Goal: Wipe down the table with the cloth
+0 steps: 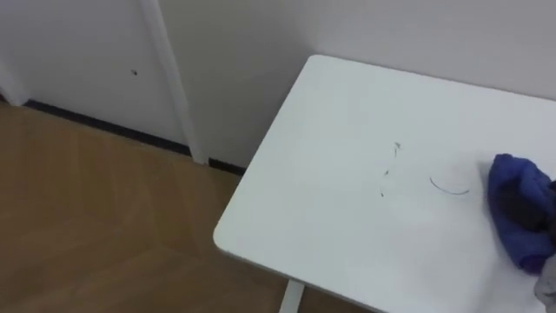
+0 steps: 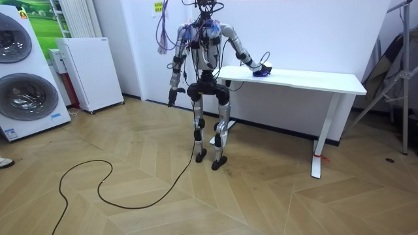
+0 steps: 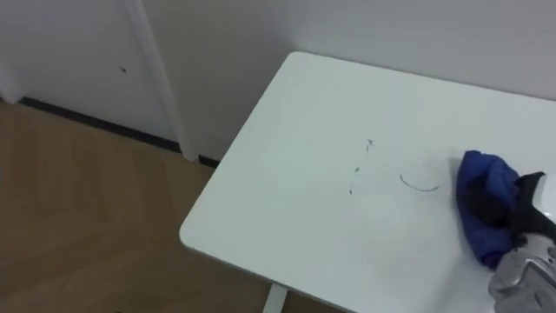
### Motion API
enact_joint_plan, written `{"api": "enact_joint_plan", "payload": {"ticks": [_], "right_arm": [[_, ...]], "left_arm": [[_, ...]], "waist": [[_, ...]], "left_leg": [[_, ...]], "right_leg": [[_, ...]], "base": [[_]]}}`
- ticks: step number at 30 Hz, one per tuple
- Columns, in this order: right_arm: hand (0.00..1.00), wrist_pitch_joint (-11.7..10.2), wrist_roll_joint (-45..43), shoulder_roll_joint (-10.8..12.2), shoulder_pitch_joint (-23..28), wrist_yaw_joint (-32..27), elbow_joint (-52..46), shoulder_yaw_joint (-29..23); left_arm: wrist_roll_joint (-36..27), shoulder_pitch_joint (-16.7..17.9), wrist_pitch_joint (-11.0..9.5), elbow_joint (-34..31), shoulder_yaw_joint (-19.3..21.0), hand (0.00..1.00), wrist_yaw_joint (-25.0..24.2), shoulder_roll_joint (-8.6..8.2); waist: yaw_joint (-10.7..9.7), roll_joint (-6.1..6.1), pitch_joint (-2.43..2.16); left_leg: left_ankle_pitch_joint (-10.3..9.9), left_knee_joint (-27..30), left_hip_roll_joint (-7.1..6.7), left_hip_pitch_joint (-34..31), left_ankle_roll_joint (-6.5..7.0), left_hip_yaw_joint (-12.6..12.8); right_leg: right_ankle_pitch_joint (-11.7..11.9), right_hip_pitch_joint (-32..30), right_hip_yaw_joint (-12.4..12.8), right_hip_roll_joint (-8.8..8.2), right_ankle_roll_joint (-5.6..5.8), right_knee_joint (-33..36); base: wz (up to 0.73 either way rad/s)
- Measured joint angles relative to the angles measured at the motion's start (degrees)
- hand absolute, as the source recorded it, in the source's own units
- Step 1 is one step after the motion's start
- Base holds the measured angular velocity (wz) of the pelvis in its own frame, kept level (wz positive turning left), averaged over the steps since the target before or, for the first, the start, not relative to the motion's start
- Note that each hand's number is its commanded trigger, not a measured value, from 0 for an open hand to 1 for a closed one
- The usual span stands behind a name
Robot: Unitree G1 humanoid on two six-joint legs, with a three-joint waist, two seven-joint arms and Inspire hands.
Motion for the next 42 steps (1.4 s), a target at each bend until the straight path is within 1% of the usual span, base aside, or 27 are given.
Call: {"api": "enact_joint_plan", "payload": {"ticks": [1, 2, 4, 6, 7, 9, 10, 11, 12, 14, 17, 20, 22, 23, 24, 25, 26, 27, 29, 30, 31, 33, 35, 36, 37, 40, 42], "right_arm": [[1.0, 0.87, -0.22, 0.04, -0.33, 0.66, -1.0, 0.73], [1.0, 1.99, -1.11, 0.12, -0.94, 1.85, -2.87, 2.41], [1.0, 3.52, -2.95, 0.94, -1.65, 3.28, -5.76, 5.94], [1.0, 5.28, -6.62, 4.64, -5.02, 5.5, -8.27, 11.02], [1.0, 5.51, -7.41, 5.5, -5.52, 6.22, -9.55, 12.43], [1.0, 5.47, -9.78, 9.22, -8.22, 8.93, -12.35, 17.64], [1.0, 5.26, -10.25, 10.13, -8.87, 9.49, -12.6, 18.66], [1.0, 4.86, -11.07, 11.78, -10.19, 10.69, -12.48, 20.18], [1.0, 4.47, -11.13, 13.08, -11.67, 11.68, -12.42, 20.65], [1.0, 3.92, -11.13, 13.55, -13.4, 12.69, -12.25, 20.79], [1.0, 3.64, -11.27, 13.47, -13.49, 13.07, -10.57, 20.58], [1.0, 1.05, -10.47, 11.45, -12.09, 11.0, -9.94, 20.23], [1.0, -0.43, -9.93, 10.22, -9.95, 8.61, -8.53, 18.9], [1.0, -1.66, -9.14, 9.95, -7.63, 6.66, -7.61, 16.42], [1.0, -3.04, -9.1, 9.88, -4.67, 4.79, -7.03, 12.71], [1.0, -3.7, -9.08, 9.67, -3.2, 3.84, -6.54, 10.71], [1.0, -4.89, -8.41, 8.22, -0.11, 2.26, -5.83, 7.53], [1.0, -5.1, -7.08, 6.23, 2.76, 1.39, -5.63, 5.11], [1.0, -5.26, -5.75, 3.7, 6.32, 0.06, -3.6, 2.02], [1.0, -5.26, -5.04, 2.21, 8.15, -0.62, -2.14, 0.03], [1.0, -5.24, -4.54, 1.48, 8.89, -0.79, -1.54, -0.79], [1.0, -4.89, -4.07, -0.3, 11.04, -1.04, -0.43, -2.66], [1.0, -4.44, -3.25, -0.16, 11.8, -1.14, -0.49, -2.91], [1.0, -3.62, -2.78, 0.33, 11.97, -0.92, -1.34, -2.88], [1.0, -3.07, -2.82, 0.63, 11.93, -0.7, -1.8, -2.87], [1.0, 0.93, -2.83, 2.36, 11.75, 0.23, -6.0, -2.52], [1.0, 4.55, -3.71, 5.02, 10.6, 1.66, -10.41, -0.28]], "left_arm": [[-0.01, 0.0, 0.01, 0.11, -0.28, 0.0, -0.08, -0.03], [0.0, -0.17, 0.16, 0.4, -0.53, 0.0, -0.37, -0.03], [-0.07, -0.65, 0.57, 0.94, -1.03, 0.0, -1.06, 0.04], [-0.03, -0.98, 1.13, 1.93, -3.12, 0.0, -1.44, -0.3], [-0.02, -1.5, 1.18, 2.28, -3.34, 0.0, -1.58, -0.56], [0.11, -3.7, 1.09, 2.83, -5.21, 0.0, -2.38, -1.18], [0.05, -4.39, 1.09, 2.93, -5.56, 0.0, -2.51, -1.21], [0.09, -5.15, 1.03, 2.79, -5.73, 0.0, -2.66, -1.19], [0.14, -5.28, 1.06, 2.49, -6.36, 0.0, -2.79, -1.21], [0.17, -5.08, 1.25, 2.44, -6.69, 0.0, -3.47, -1.42], [-0.18, -3.51, 1.47, 2.34, -6.49, 0.0, -3.55, -1.02], [-1.47, -3.24, 1.64, 2.31, -6.42, 0.0, -3.39, -0.69], [-1.47, -3.25, 1.32, 2.25, -6.42, 0.0, -3.21, -0.34], [-1.1, -2.74, 0.94, 2.11, -5.84, 0.0, -3.17, 0.17], [-0.3, -1.74, 0.53, 1.62, -3.67, 0.0, -3.1, 0.79], [0.5, -1.33, 0.38, 1.4, -2.33, 0.0, -3.08, 1.1], [1.27, -0.85, 0.36, 1.4, -0.01, 0.0, -2.82, 1.64], [1.58, -0.38, 0.34, 1.4, 1.61, 0.0, -1.88, 2.03], [1.92, 0.6, 0.34, 1.39, 2.8, 0.0, -0.96, 2.89], [2.35, 0.98, 0.34, 1.39, 3.49, 0.0, -0.9, 3.25], [2.36, 1.06, 0.34, 1.39, 3.77, 0.0, -0.9, 3.28], [2.35, 1.15, 0.3, 1.39, 3.88, 0.0, -1.09, 3.3], [2.25, 1.44, 0.14, 1.41, 3.75, 0.0, -1.08, 3.29], [2.36, 1.59, 0.0, 1.37, 3.63, 0.0, -1.09, 3.03], [2.44, 1.53, 0.0, 1.36, 3.59, 0.0, -1.1, 2.84], [2.34, 0.6, -0.01, 1.38, 2.08, 0.0, -1.08, 2.04], [2.34, 0.65, 0.83, 1.75, 0.92, 0.0, -1.02, 1.31]], "waist": [[0.16, 0.25, 0.03], [0.32, 0.57, 0.19], [1.13, 0.6, 0.17], [1.78, 0.59, 0.2], [2.05, 0.52, 0.28], [3.9, 0.54, 0.46], [4.31, 0.2, 0.69], [5.45, -0.39, 1.01], [6.6, -0.7, 0.97], [7.3, -0.69, 0.97], [7.23, -0.66, 0.96], [6.52, -0.77, 0.87], [4.98, -0.84, 0.83], [4.22, -1.13, 0.55], [3.04, -1.67, 0.11], [2.39, -1.91, 0.0], [1.37, -2.28, -0.45], [0.98, -2.43, -0.65], [-0.08, -2.47, -1.08], [-0.35, -2.56, -1.23], [-0.34, -2.55, -1.23], [-0.54, -2.21, -1.19], [-0.8, -2.35, -1.13], [-0.76, -2.35, -1.04], [-0.84, -2.06, -1.13], [-0.1, -1.51, -0.77], [0.37, -0.88, -0.33]], "left_leg": [[0.0, 0.0, 0.12, -0.02, 0.0, 0.28], [0.03, 0.08, 0.3, -0.1, -0.03, 0.52], [0.17, -0.02, 0.55, -0.03, -0.23, 0.96], [0.31, 0.36, 0.69, -0.22, -0.47, 0.92], [0.31, 0.55, 0.69, -0.45, -0.5, 0.98], [0.24, 1.03, 1.23, -1.41, -0.8, 0.96], [0.3, 1.02, 1.28, -1.52, -0.89, 0.93], [0.26, 1.18, 1.33, -2.04, -0.99, 0.84], [0.23, 1.33, 1.24, -2.74, -1.04, 0.53], [0.23, 1.54, 0.84, -3.46, -1.03, -0.34], [0.12, 1.66, 0.12, -3.05, -0.83, -1.43], [0.05, 1.95, -0.16, -3.38, -0.7, -1.48], [0.02, 2.11, -0.29, -3.42, -0.63, -1.36], [-0.04, 2.11, -0.4, -2.94, -0.53, -1.37], [-0.15, 2.09, -0.45, -2.47, -0.36, -1.25], [-0.19, 2.05, -0.47, -2.18, -0.3, -1.08], [-0.25, 1.93, -0.42, -1.75, -0.21, -0.52], [-0.32, 1.57, -0.42, -0.99, -0.1, 0.02], [-0.47, 1.52, -0.43, -0.02, 0.12, 0.41], [-0.72, 1.66, -0.32, 0.63, 0.26, 0.78], [-0.88, 1.74, -0.21, 0.86, 0.29, 1.13], [-1.4, 2.31, 0.41, 1.23, 0.26, 1.91], [-1.45, 1.73, 0.49, 2.57, 0.26, 2.3], [-1.6, 1.63, 0.69, 3.06, 0.17, 2.76], [-1.69, 1.82, 0.77, 3.07, 0.15, 2.79], [-1.75, 2.25, 1.31, 3.07, 0.09, 3.54], [-1.88, 2.21, 1.85, 3.62, -0.14, 4.21]], "right_leg": [[-0.01, -0.21, 0.27, 0.06, -0.02, 0.12], [0.01, -0.52, 0.41, 0.13, -0.14, 0.34], [0.09, -1.2, 1.12, 0.35, -0.41, 0.78], [0.15, -1.5, 1.22, 0.7, -0.85, 1.57], [0.09, -1.88, 1.29, 0.63, -0.95, 1.73], [-0.11, -3.11, 1.49, 0.77, -1.3, 1.88], [-0.18, -3.21, 1.42, 0.8, -1.4, 1.98], [-0.49, -3.71, 1.31, 0.77, -1.57, 2.46], [-0.66, -4.33, 1.09, 0.7, -1.59, 2.71], [-0.82, -4.58, 0.46, 0.49, -1.35, 2.6], [-1.03, -3.09, -1.48, -0.22, -0.94, 2.35], [-1.17, -2.97, -1.95, -0.48, -0.68, 2.35], [-1.17, -2.29, -2.2, -0.44, -0.46, 1.48], [-1.2, -1.47, -2.36, -0.41, -0.31, 0.96], [-1.24, -0.49, -2.66, -0.3, -0.16, 0.32], [-1.25, -0.05, -2.56, -0.29, -0.13, 0.1], [-1.25, 0.68, -2.45, -0.19, 0.0, -0.5], [-1.27, 1.4, -2.21, -0.23, 0.17, -0.7], [-1.11, 2.51, -1.99, -0.17, 0.45, -1.31], [-1.07, 3.12, -1.81, -0.11, 0.5, -1.39], [-1.07, 3.23, -1.54, -0.11, 0.5, -1.28], [-0.66, 3.5, 0.01, 0.54, 0.49, -1.46], [-0.62, 4.44, 0.62, 0.63, 0.47, -1.4], [-0.64, 4.84, 1.19, 0.65, 0.47, -1.58], [-0.66, 4.89, 1.32, 0.74, 0.46, -1.62], [-0.29, 4.75, 1.87, 1.07, 0.1, -1.44], [-0.05, 4.66, 3.11, 1.79, -0.18, -1.4]], "base": [[-0.21], [-0.19], [-0.22], [-0.23], [-0.05], [0.06], [0.12], [0.12], [0.15], [0.28], [0.29], [0.17], [0.26], [0.26], [0.25], [0.25], [0.1], [0.0], [-0.09], [-0.14], [-0.26], [-0.3], [-0.21], [-0.25], [-0.2], [-0.16], [-0.31]]}}
